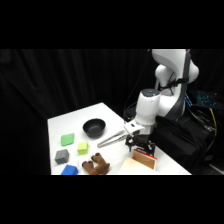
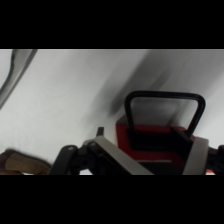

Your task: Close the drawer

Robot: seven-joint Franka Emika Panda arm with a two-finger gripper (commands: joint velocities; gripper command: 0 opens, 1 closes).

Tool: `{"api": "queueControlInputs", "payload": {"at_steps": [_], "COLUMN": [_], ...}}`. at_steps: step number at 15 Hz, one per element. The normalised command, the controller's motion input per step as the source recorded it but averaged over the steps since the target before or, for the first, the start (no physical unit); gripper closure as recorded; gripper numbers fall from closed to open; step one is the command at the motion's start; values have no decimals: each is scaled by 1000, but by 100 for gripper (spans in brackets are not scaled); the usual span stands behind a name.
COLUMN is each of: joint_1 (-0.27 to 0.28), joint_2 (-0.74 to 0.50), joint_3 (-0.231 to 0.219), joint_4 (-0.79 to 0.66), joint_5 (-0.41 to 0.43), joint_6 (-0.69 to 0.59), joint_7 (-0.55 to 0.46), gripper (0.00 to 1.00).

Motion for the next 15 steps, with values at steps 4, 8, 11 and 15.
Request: {"api": "queueControlInputs", "payload": {"at_steps": [4,8,11,15], "joint_1": [232,155,64,-5], "joint_2": [107,91,158,194], "joint_3": [-146,-67,-12,3], "joint_4": [337,495,520,428], "joint_5": [-217,-188,-176,-154], "joint_6": [-190,-400,-340,-231], "joint_7": [208,225,172,119], "gripper": [0,0,0,0]}}
